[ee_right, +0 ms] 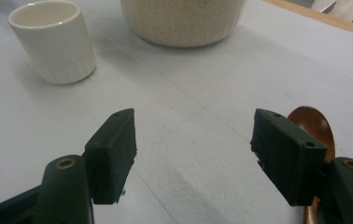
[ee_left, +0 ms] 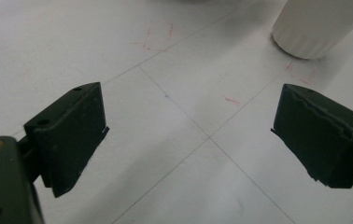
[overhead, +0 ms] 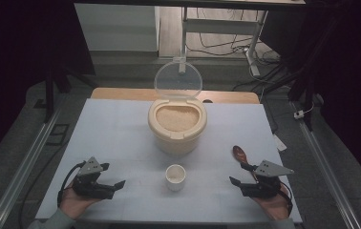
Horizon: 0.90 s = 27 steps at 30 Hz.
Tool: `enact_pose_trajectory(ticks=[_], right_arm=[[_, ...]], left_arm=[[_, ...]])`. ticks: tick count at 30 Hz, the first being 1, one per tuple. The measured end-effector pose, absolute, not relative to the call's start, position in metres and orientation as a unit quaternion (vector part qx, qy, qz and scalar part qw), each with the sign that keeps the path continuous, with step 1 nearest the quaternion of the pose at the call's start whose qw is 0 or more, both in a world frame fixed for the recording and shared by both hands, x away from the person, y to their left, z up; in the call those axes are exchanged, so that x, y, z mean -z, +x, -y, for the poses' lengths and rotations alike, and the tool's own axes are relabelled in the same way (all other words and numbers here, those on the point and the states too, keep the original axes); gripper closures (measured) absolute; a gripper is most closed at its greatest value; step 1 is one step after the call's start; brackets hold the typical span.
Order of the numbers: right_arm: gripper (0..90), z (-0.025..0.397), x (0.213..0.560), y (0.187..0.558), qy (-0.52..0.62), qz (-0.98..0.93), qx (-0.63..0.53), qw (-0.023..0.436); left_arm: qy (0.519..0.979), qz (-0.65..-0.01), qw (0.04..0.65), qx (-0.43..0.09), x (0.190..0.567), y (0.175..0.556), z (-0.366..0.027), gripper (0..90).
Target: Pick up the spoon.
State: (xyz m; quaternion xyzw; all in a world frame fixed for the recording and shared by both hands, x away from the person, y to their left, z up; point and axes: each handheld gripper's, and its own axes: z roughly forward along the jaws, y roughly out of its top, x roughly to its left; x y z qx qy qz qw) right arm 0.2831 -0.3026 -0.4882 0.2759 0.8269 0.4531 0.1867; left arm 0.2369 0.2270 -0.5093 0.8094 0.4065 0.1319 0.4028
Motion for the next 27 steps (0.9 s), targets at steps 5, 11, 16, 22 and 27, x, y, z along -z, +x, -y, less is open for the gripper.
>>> enact_pose_trajectory(ticks=[5, 11, 16, 22, 27], right_arm=[[32.2, 0.303, 0.487, 0.282, 0.279, -0.829, -0.447, 0.189], [32.9, 0.302, 0.487, 0.282, 0.278, -0.83, -0.446, 0.186], [33.3, 0.301, 0.486, 0.283, 0.281, -0.83, -0.443, 0.188], [34.5, 0.3, 0.481, 0.282, 0.284, -0.832, -0.438, 0.187], [35.3, 0.3, 0.472, 0.284, 0.293, -0.835, -0.43, 0.181]], left_arm=[[0.81, -0.404, 0.403, -0.132, 0.509, 0.237, -0.227, 9.3], [0.81, -0.405, 0.403, -0.131, 0.509, 0.237, -0.227, 9.3], [0.811, -0.403, 0.402, -0.131, 0.509, 0.237, -0.226, 9.3], [0.812, -0.403, 0.403, -0.13, 0.509, 0.237, -0.226, 9.2], [0.811, -0.403, 0.403, -0.128, 0.509, 0.238, -0.226, 9.2]])
